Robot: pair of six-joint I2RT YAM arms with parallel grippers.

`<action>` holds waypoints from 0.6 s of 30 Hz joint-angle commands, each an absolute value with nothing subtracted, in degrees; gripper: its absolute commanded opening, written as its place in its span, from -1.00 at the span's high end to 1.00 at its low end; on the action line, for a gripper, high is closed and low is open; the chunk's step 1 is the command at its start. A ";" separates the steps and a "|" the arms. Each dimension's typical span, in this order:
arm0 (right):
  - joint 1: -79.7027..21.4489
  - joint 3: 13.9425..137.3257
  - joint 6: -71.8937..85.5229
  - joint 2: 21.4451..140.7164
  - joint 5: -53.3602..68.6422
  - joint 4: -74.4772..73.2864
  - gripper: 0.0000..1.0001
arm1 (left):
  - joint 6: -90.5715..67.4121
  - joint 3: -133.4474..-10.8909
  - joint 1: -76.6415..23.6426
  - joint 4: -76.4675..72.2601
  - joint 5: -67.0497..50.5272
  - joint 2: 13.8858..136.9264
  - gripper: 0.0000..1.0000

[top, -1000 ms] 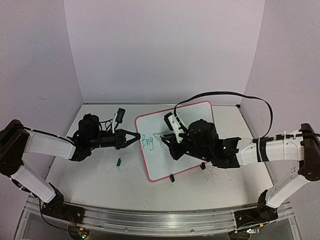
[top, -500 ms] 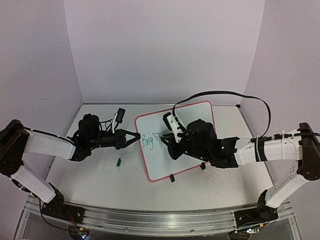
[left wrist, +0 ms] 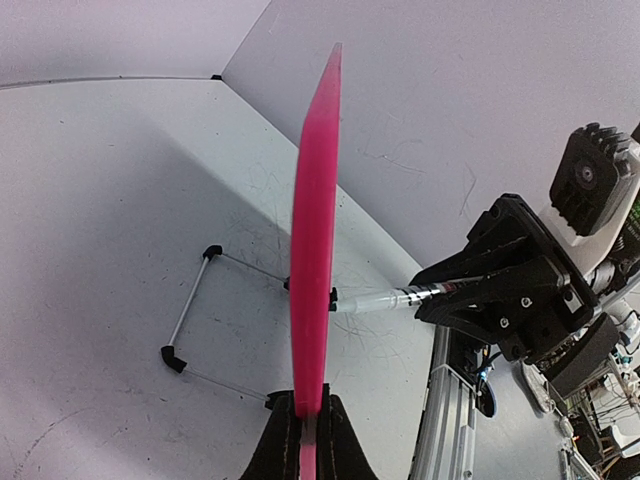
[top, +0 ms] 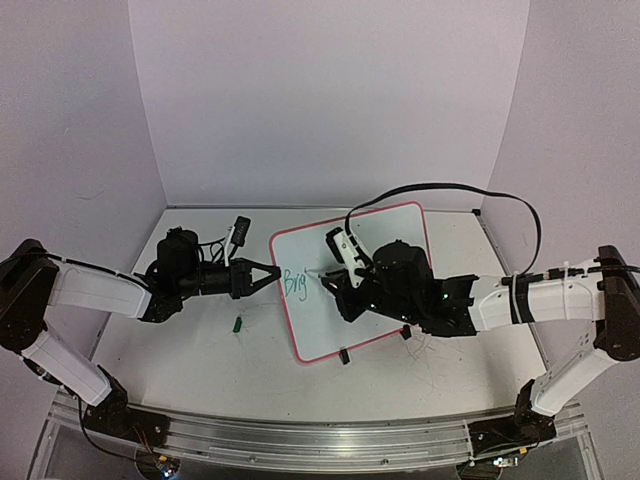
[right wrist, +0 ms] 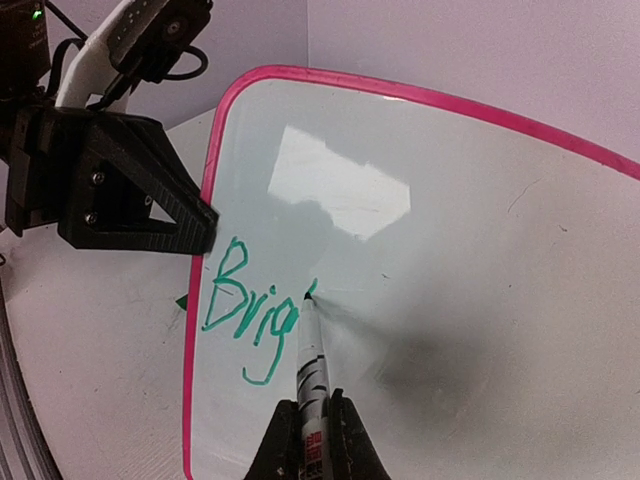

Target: Write a sentence on the whiteboard

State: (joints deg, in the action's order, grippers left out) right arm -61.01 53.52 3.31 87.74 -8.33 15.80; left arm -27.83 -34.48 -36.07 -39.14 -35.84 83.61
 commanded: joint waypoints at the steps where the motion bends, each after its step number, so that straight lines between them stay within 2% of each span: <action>1: -60.86 52.51 4.68 86.56 -7.77 15.07 1.00 | -26.63 -36.02 -36.12 -40.33 -36.12 82.56 1.00; 18: -61.26 50.48 6.87 85.43 -6.30 14.16 1.00 | -26.64 -36.19 -36.13 -40.33 -36.19 82.72 1.00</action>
